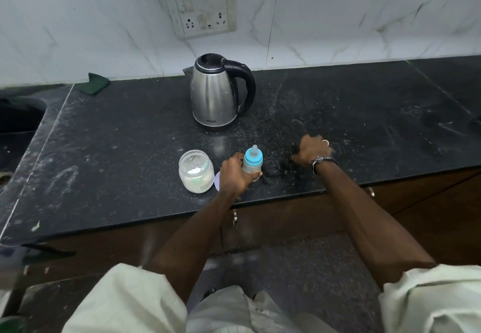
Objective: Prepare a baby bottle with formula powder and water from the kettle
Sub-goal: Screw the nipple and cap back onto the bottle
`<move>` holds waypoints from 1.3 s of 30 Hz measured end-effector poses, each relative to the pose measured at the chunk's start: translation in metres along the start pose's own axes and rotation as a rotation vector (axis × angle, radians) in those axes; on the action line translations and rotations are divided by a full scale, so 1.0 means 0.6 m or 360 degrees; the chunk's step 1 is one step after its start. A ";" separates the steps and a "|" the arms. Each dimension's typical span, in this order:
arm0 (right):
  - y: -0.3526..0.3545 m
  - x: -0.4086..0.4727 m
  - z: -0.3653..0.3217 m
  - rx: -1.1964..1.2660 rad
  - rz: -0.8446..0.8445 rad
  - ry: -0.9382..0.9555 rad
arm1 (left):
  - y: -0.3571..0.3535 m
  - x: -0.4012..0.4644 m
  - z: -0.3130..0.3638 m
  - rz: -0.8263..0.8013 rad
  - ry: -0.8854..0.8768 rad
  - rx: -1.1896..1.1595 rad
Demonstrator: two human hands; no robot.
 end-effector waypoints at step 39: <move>0.106 -0.126 -0.203 0.0238 0.0091 0.1167 | 0.005 -0.003 0.004 0.0036 -0.0012 0.0064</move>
Point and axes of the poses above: each hand's wrist, its own x-axis towards the middle knuckle, its own y-axis out of the back of the hand, z = x × y, the point moved 7 cm from there along x, towards the middle knuckle, and after that the axes turned 8 degrees about z, right-handed, at the moved point
